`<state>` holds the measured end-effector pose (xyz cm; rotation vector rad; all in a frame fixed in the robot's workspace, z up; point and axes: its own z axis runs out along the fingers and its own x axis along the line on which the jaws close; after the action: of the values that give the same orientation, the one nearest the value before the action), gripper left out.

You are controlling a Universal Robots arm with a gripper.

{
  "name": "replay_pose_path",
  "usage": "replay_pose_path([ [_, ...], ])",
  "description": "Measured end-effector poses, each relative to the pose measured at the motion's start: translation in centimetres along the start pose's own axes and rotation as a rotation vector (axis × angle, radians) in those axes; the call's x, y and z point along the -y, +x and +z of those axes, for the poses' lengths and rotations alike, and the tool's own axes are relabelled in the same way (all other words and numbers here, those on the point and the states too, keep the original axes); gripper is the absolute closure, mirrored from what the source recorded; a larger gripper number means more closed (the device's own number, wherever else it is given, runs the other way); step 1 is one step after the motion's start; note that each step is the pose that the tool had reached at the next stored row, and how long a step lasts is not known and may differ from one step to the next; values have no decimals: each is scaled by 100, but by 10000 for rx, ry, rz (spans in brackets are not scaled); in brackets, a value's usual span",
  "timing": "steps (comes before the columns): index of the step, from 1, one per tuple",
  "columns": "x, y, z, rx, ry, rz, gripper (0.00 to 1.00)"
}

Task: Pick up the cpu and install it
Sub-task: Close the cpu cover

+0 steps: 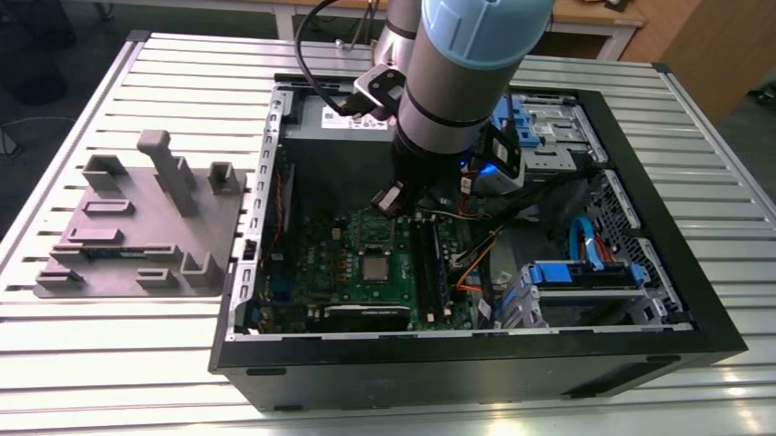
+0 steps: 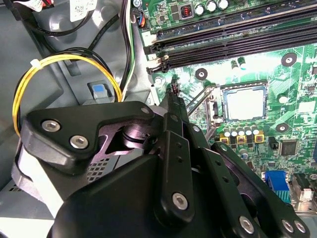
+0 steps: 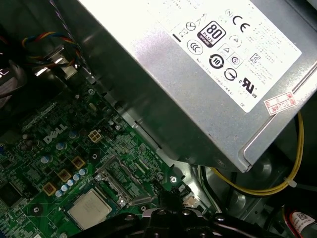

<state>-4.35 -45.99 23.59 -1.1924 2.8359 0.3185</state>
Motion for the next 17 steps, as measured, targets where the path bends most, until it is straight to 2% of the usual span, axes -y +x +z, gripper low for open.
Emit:
replay_pose_path([
  [5,0,-1,1,-18,-15,-111,90],
  [9,0,1,-1,-121,-87,-690,90],
  [17,-6,-6,-12,-144,-109,-793,90],
])
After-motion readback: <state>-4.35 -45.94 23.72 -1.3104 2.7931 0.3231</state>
